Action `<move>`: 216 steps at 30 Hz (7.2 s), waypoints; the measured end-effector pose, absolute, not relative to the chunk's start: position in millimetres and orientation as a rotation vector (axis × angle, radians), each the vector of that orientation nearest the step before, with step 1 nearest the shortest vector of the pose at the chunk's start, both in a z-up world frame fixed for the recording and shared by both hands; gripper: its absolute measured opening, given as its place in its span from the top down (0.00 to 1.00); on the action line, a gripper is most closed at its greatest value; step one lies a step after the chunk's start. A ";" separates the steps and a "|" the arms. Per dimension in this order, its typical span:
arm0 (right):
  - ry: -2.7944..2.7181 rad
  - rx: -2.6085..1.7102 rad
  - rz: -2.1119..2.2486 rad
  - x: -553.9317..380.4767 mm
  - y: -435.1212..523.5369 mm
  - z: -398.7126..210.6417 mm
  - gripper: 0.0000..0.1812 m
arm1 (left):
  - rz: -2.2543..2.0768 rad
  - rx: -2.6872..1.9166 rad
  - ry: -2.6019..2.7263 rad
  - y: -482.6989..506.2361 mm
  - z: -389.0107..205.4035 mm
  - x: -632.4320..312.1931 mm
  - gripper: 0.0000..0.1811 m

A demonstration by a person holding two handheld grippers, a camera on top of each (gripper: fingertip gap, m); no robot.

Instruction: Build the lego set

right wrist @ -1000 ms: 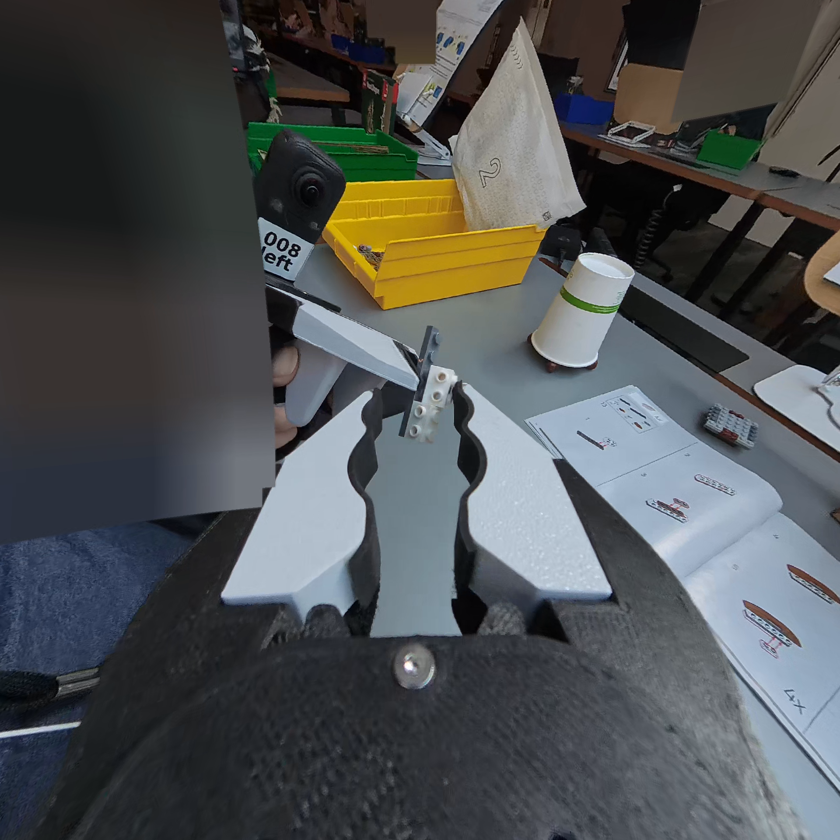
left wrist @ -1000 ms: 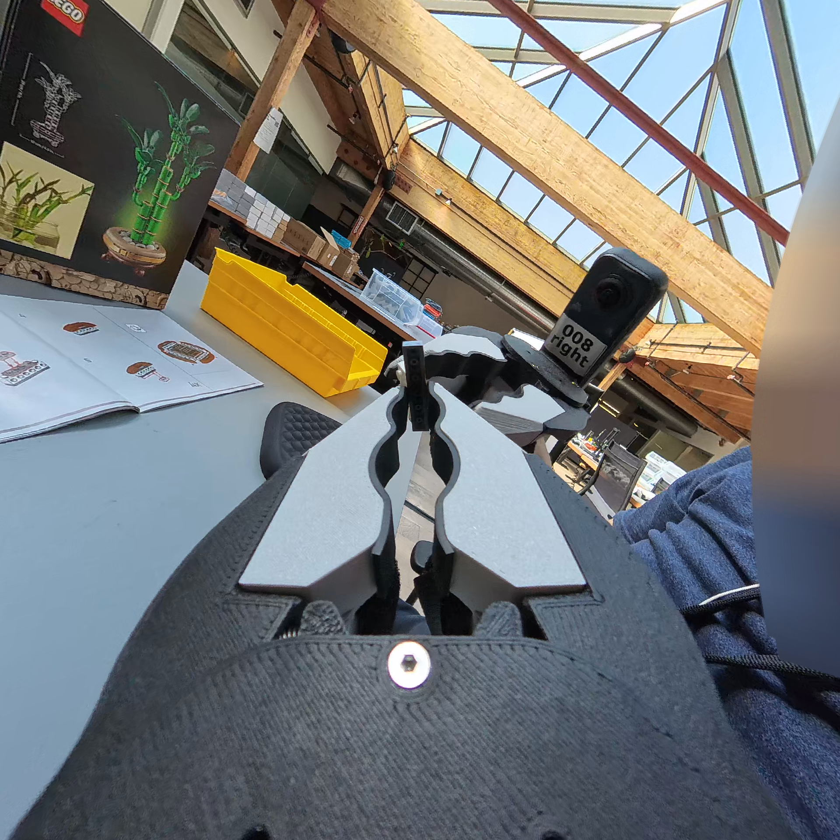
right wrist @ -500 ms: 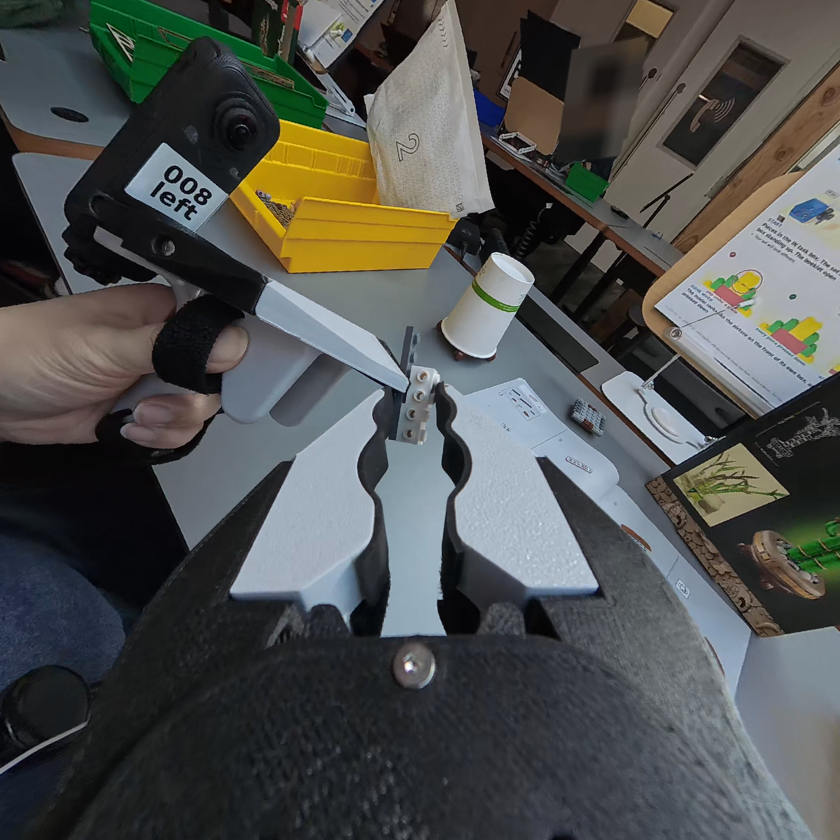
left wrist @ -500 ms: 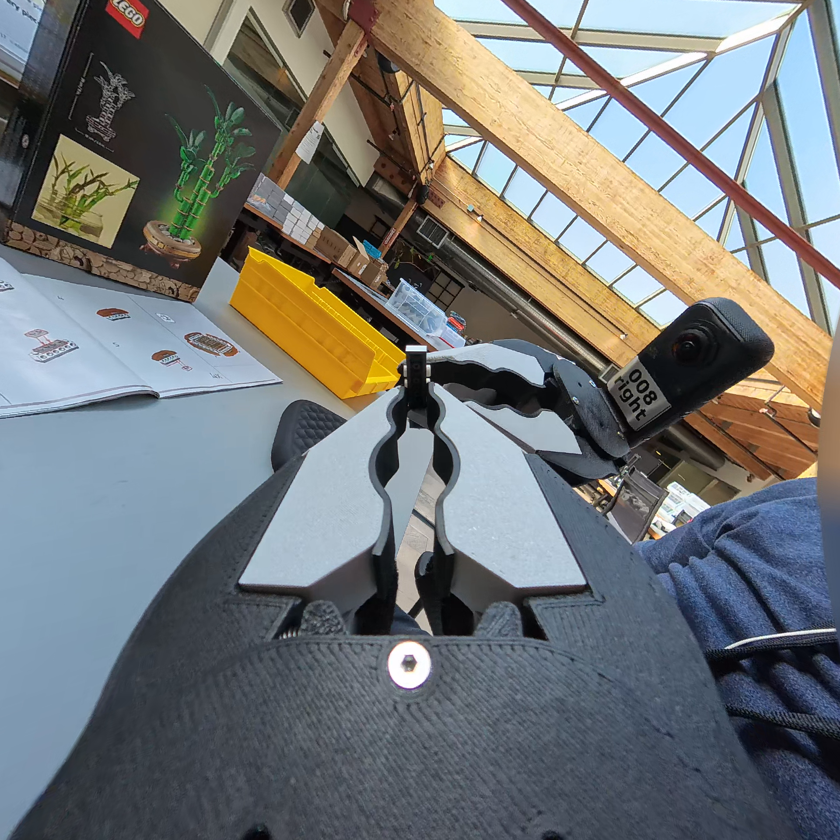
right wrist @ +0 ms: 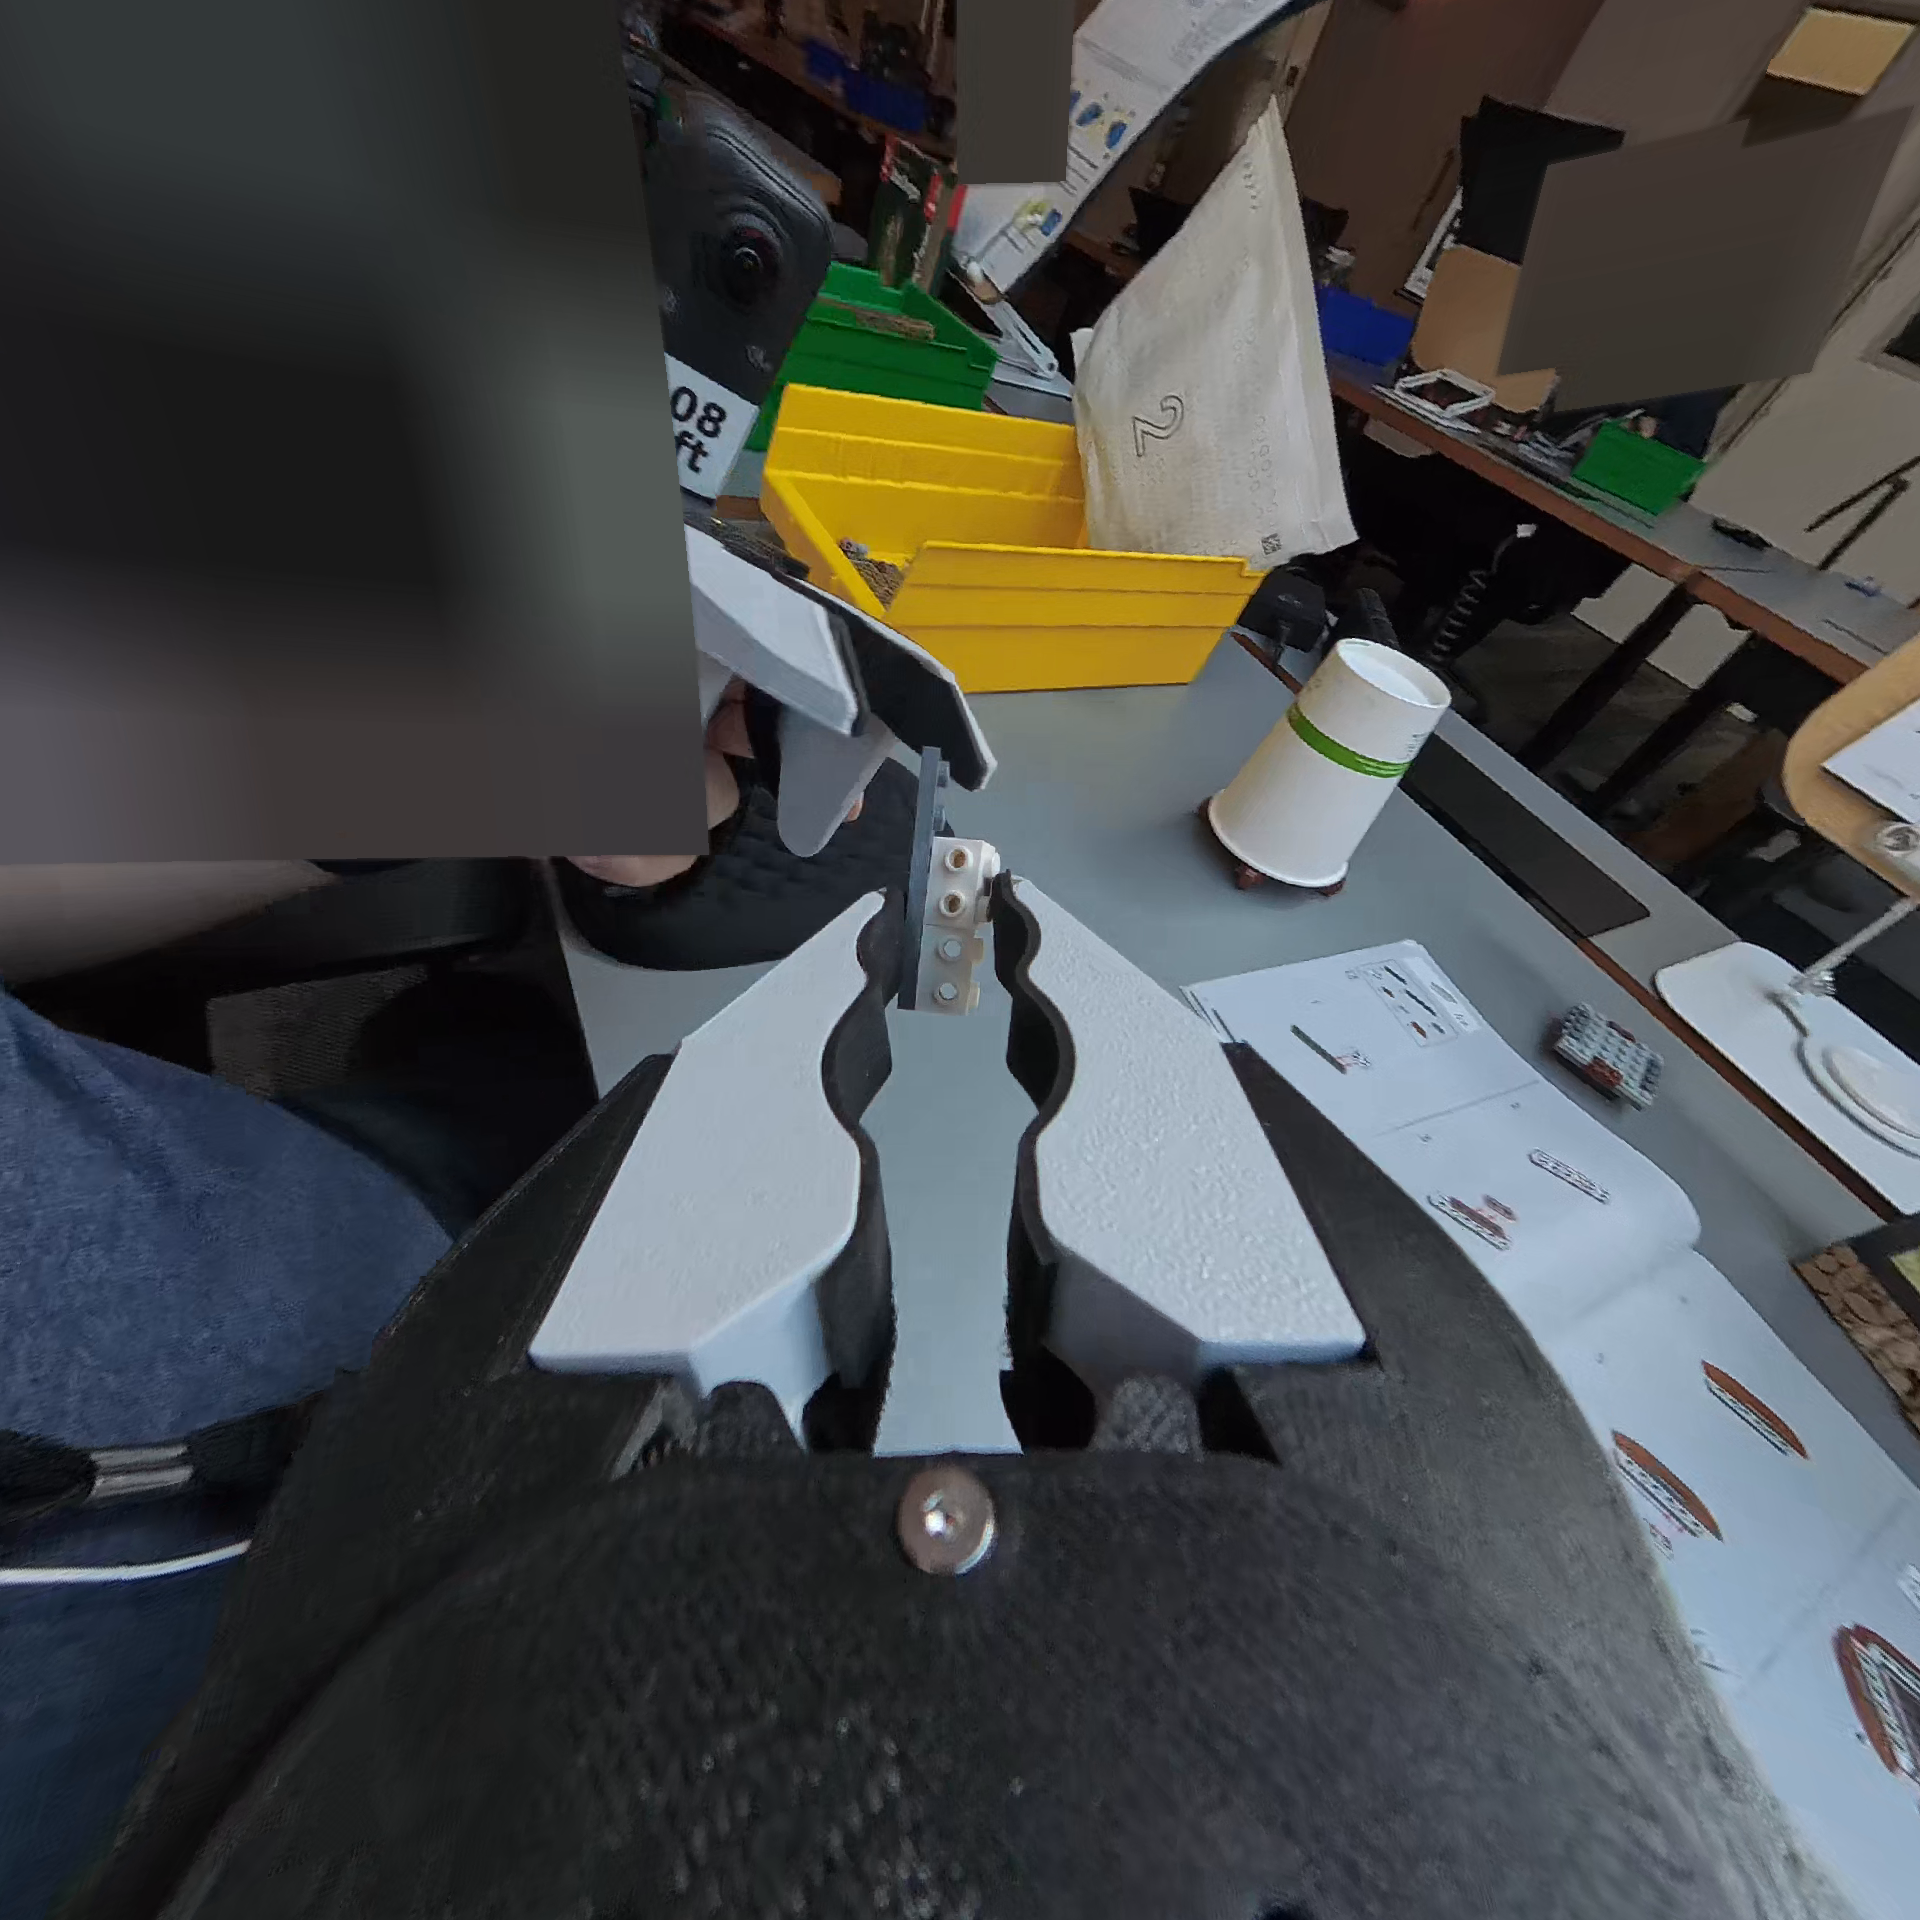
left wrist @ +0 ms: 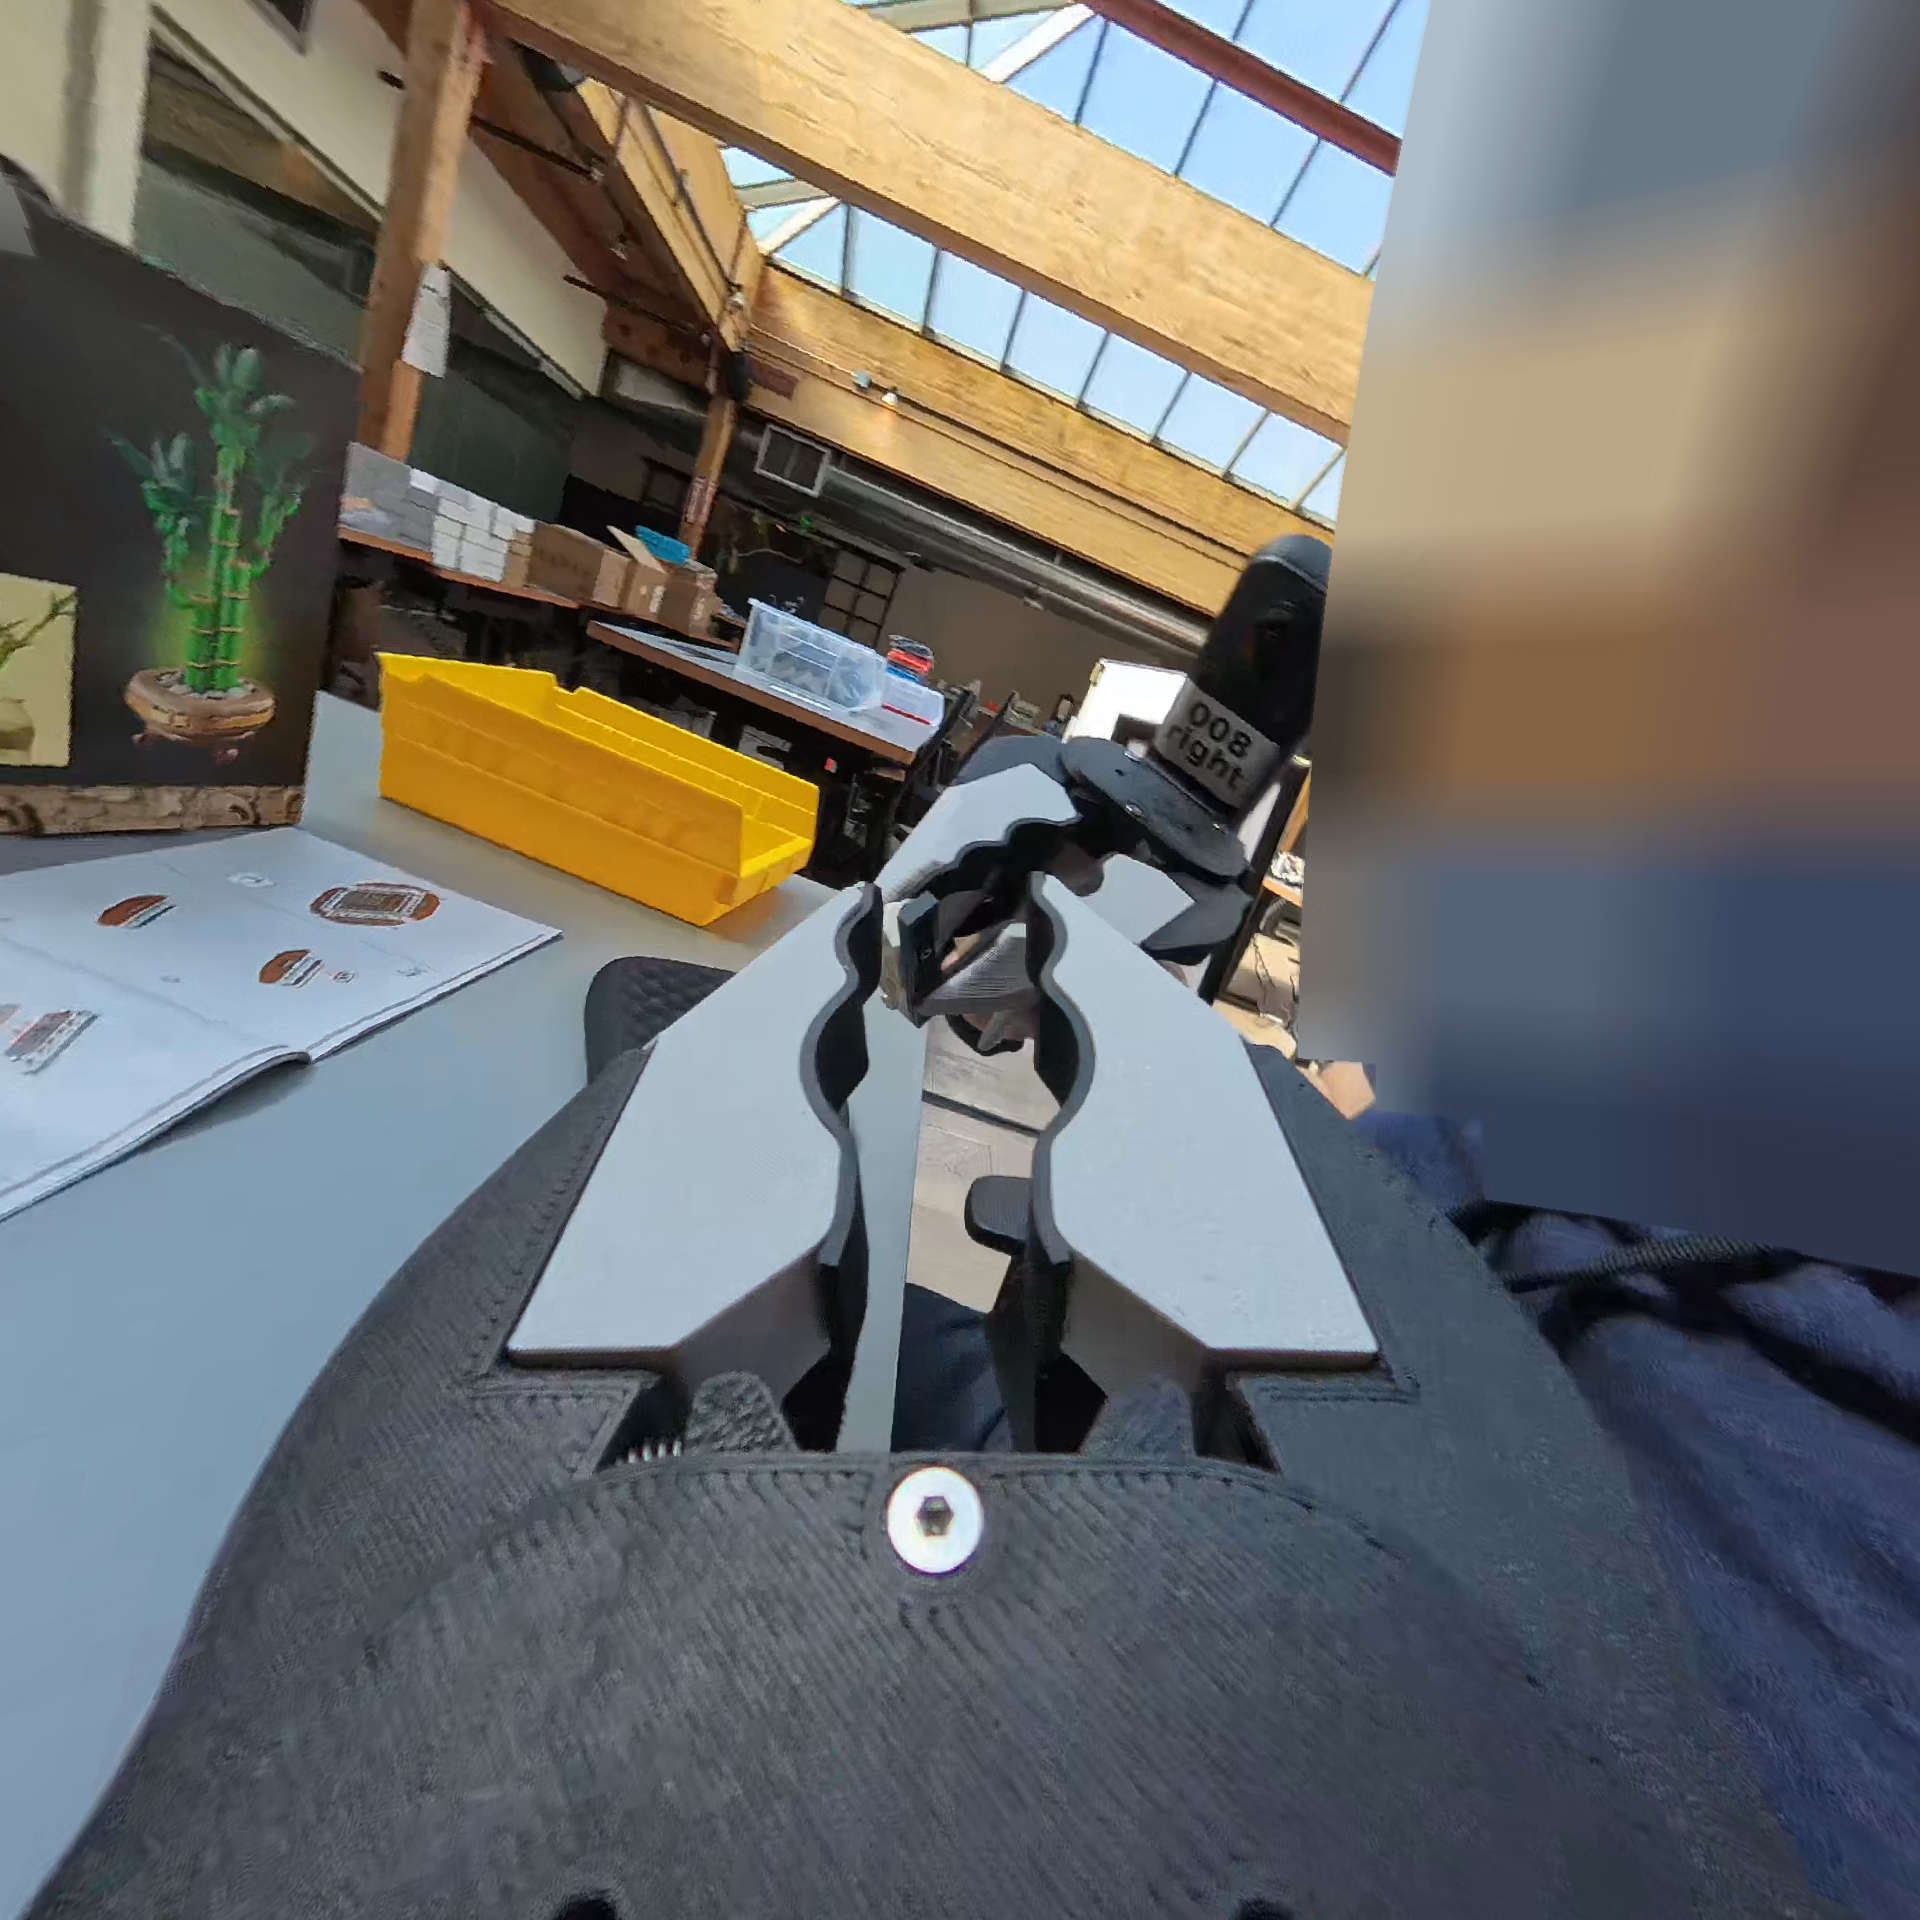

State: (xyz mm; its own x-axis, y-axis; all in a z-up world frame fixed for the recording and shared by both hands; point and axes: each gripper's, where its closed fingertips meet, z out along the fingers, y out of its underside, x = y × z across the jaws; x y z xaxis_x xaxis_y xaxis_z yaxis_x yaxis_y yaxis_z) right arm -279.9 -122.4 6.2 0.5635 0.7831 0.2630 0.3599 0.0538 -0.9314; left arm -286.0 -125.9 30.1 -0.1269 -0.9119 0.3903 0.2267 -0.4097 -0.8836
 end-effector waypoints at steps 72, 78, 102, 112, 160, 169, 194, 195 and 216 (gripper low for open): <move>-1.385 -1.101 0.712 -295.3 -213.9 36.3 0.92 | -1.148 -0.834 1.463 -228.1 47.7 -281.5 0.90; -1.370 -1.096 0.804 -296.3 -215.7 37.2 0.92 | -1.111 -0.813 1.476 -229.5 47.8 -281.7 0.92; -1.344 -1.134 0.954 -296.1 -216.8 35.7 0.92 | -1.186 -0.811 1.433 -228.1 47.3 -281.0 0.92; -1.350 -1.164 1.007 -297.0 -216.9 31.1 0.92 | -1.191 -0.807 1.368 -226.9 43.6 -280.7 0.93; -1.054 -1.044 -0.225 -274.7 -147.2 54.2 0.92 | -1.221 -1.186 0.780 -158.8 55.9 -266.6 0.97; -1.038 -1.104 -0.183 -278.5 -141.4 48.2 0.92 | -1.218 -1.200 0.740 -154.2 51.3 -266.3 0.94; -0.980 -1.170 0.011 -282.2 -140.1 45.7 0.88 | -1.372 -1.213 0.726 -150.4 45.5 -273.3 0.96; -0.987 -1.158 -0.012 -282.2 -140.4 46.0 0.88 | -1.372 -1.216 0.727 -150.4 45.3 -273.2 0.96; -1.081 -1.146 -0.137 -273.1 -140.2 40.1 0.92 | -1.372 -1.277 0.738 -147.4 43.3 -275.3 0.95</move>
